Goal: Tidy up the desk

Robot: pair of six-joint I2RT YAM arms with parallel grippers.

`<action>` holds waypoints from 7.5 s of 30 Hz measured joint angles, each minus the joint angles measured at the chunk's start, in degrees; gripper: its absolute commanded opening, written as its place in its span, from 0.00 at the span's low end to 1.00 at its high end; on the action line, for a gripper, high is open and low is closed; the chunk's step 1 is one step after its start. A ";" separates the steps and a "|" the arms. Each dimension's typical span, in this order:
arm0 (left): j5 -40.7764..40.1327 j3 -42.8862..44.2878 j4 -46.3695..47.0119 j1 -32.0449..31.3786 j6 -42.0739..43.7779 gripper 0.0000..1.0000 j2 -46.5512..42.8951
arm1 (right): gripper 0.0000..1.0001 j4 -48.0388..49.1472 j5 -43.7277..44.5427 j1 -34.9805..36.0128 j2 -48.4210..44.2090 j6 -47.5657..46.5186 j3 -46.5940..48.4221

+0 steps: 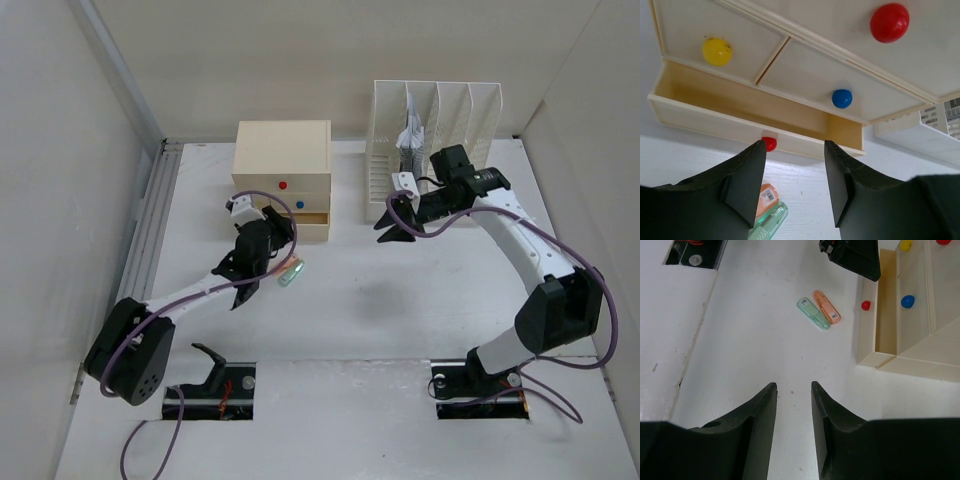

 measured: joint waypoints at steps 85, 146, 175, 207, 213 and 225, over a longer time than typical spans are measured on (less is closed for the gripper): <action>1.81 6.69 -35.82 -0.44 28.09 0.95 -67.69 | 0.44 12.57 46.34 36.20 50.16 13.68 37.59; 1.62 6.58 -35.67 -0.44 28.11 0.95 -68.37 | 0.09 25.24 66.25 36.20 35.23 23.93 34.51; 1.62 6.58 -35.71 -0.44 28.11 0.95 -68.39 | 0.12 26.62 76.85 36.20 42.10 26.47 34.56; 1.62 6.58 -35.71 -0.44 28.09 0.95 -68.39 | 0.35 18.67 51.65 36.20 32.61 15.17 25.59; 1.60 6.58 -35.71 -0.44 28.09 0.95 -68.67 | 0.41 13.46 42.51 36.20 31.85 8.96 22.23; 1.60 6.58 -35.71 -0.44 28.11 0.95 -68.76 | 0.42 11.32 40.11 36.20 36.89 6.80 21.38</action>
